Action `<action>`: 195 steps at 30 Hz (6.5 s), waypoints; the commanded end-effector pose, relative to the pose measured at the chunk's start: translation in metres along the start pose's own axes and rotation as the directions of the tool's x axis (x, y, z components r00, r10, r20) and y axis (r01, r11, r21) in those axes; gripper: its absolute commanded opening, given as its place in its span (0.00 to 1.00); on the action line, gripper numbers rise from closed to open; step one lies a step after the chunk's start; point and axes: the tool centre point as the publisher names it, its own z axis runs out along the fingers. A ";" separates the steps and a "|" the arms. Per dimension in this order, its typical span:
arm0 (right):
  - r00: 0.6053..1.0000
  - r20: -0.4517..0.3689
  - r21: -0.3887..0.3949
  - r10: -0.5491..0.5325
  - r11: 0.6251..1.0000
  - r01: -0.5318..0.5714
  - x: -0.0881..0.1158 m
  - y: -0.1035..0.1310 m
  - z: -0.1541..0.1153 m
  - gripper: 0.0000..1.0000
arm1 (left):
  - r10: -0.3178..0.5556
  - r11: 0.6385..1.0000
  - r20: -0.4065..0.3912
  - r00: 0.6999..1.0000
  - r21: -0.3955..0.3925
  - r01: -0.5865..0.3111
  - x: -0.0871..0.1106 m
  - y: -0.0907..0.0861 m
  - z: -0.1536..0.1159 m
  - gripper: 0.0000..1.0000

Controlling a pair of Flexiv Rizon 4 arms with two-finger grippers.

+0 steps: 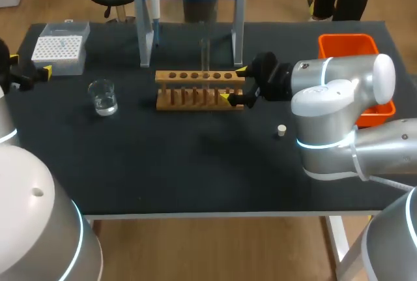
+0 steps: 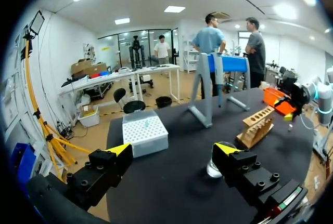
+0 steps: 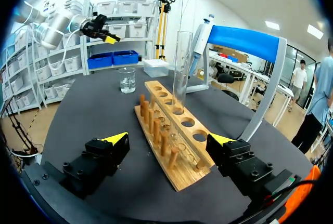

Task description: Invert the test tube, pick up the pipette, mount the tip to pipette, aspirate from beaker and dispense into the tube, eject the tip, return the pipette, and cap with the stopper.

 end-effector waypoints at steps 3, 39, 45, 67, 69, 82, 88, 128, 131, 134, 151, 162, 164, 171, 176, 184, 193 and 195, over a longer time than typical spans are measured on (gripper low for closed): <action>1.000 0.002 -0.002 0.000 1.000 0.000 0.000 -0.001 0.000 1.00 | -0.004 1.000 0.037 0.999 -0.001 0.004 -0.011 -0.006 0.039 1.00; 1.000 0.002 -0.002 0.000 1.000 0.000 0.000 -0.001 0.000 1.00 | -0.040 0.997 0.069 0.997 -0.063 0.044 -0.065 -0.004 0.149 1.00; 1.000 0.002 -0.002 0.000 1.000 0.000 0.000 -0.001 0.000 1.00 | -0.041 0.997 0.061 0.997 -0.070 0.045 -0.068 -0.005 0.158 1.00; 1.000 0.002 -0.002 0.000 1.000 0.000 0.000 -0.001 0.000 1.00 | -0.044 0.996 0.061 0.997 -0.070 0.048 -0.068 -0.005 0.158 1.00; 1.000 0.002 -0.002 0.000 1.000 0.000 0.000 -0.001 0.000 1.00 | -0.044 0.996 0.061 0.997 -0.070 0.048 -0.068 -0.005 0.158 1.00; 1.000 0.002 -0.002 0.000 1.000 0.000 0.000 -0.001 0.000 1.00 | -0.030 0.999 0.066 0.997 -0.032 0.032 -0.062 -0.003 0.163 1.00; 1.000 0.002 -0.002 0.000 1.000 0.000 0.000 -0.001 0.000 1.00 | -0.039 0.999 0.079 0.996 -0.012 0.040 -0.060 -0.002 0.168 1.00; 1.000 0.002 -0.002 0.000 1.000 0.000 0.000 -0.001 0.000 1.00 | -0.106 0.994 0.054 0.993 -0.020 0.107 -0.065 0.002 0.208 1.00; 1.000 0.002 -0.002 0.000 1.000 0.000 0.000 -0.001 0.000 1.00 | -0.105 0.994 0.053 0.993 -0.021 0.107 -0.065 0.002 0.211 0.93; 1.000 0.002 -0.002 0.000 1.000 0.000 0.000 -0.001 0.000 1.00 | -0.102 0.994 0.053 0.993 -0.024 0.104 -0.065 0.002 0.212 0.79; 1.000 0.002 -0.002 0.000 1.000 0.000 0.000 -0.001 0.000 1.00 | -0.093 0.994 0.059 0.994 -0.045 0.095 -0.071 0.001 0.223 0.63; 1.000 0.002 -0.002 0.000 1.000 0.000 0.000 -0.001 0.000 1.00 | -0.094 0.994 0.058 0.994 -0.049 0.097 -0.074 0.002 0.227 0.55; 1.000 0.002 -0.002 0.000 1.000 0.000 0.000 -0.001 0.000 1.00 | -0.096 0.994 0.060 0.994 -0.049 0.099 -0.074 0.003 0.226 0.55; 1.000 0.002 -0.002 0.000 1.000 0.000 0.000 -0.001 0.000 1.00 | -0.088 0.994 0.066 0.994 -0.052 0.092 -0.075 0.003 0.226 0.52; 1.000 0.002 -0.002 0.000 1.000 0.000 0.000 -0.001 0.000 1.00 | -0.076 0.995 0.070 0.995 -0.061 0.081 -0.074 0.003 0.227 0.50; 1.000 0.002 -0.002 0.000 1.000 0.000 0.000 -0.001 0.000 1.00 | -0.067 0.995 0.072 0.995 -0.067 0.072 -0.074 0.003 0.228 0.49; 1.000 0.002 -0.002 0.000 1.000 0.000 0.000 -0.001 0.000 1.00 | -0.067 0.995 0.072 0.995 -0.072 0.072 -0.073 0.004 0.229 0.47; 1.000 0.002 -0.002 0.000 1.000 0.000 0.000 -0.001 0.000 1.00 | -0.067 0.995 0.073 0.995 -0.073 0.072 -0.073 0.004 0.229 0.45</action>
